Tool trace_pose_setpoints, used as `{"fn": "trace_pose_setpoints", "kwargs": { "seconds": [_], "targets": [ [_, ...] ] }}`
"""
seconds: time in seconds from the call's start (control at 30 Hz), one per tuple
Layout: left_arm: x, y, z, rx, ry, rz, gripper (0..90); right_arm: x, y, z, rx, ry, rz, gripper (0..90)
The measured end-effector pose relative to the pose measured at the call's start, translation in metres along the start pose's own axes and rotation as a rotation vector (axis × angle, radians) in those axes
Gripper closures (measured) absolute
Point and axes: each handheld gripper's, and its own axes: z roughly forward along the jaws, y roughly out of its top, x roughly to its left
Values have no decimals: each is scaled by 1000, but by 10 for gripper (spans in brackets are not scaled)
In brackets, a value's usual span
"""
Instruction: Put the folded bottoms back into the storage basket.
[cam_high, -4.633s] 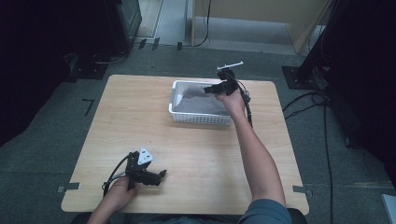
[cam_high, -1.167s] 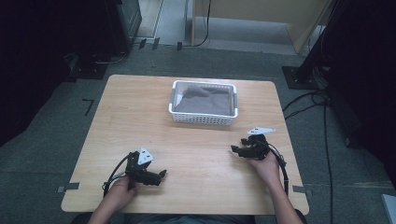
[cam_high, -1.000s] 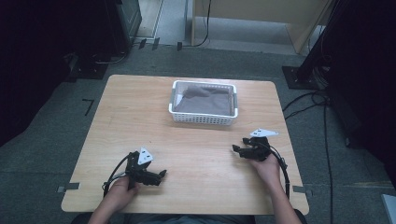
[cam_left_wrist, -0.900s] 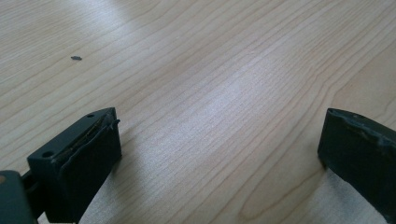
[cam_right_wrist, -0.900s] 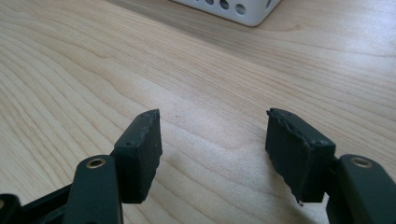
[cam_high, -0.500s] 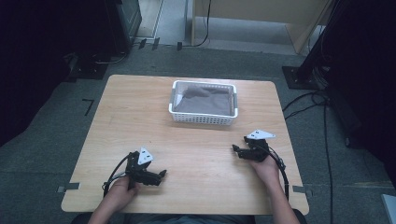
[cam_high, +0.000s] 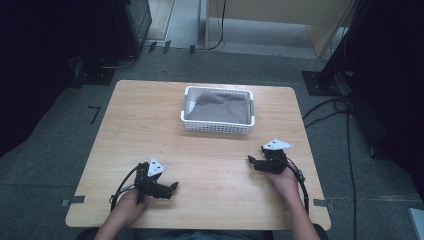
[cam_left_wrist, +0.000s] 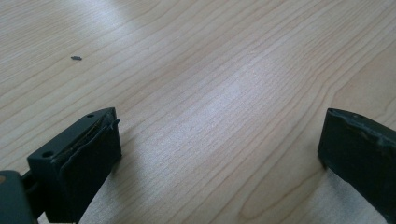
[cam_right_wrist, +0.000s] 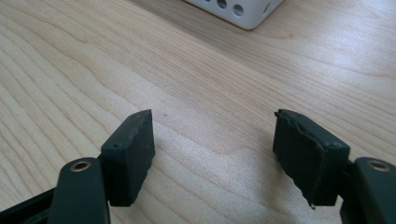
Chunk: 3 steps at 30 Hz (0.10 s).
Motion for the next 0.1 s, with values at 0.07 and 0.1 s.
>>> {"fn": "trace_pose_setpoints", "kwargs": {
  "seconds": [0.07, 0.1],
  "targets": [
    [0, 0, 0, 0, 0, 0, 0, 0, 0, 0, 2, 0, -2, 270],
    [0, 0, 0, 0, 0, 0, 0, 0, 0, 0, 2, 0, -2, 267]
  ]
}}
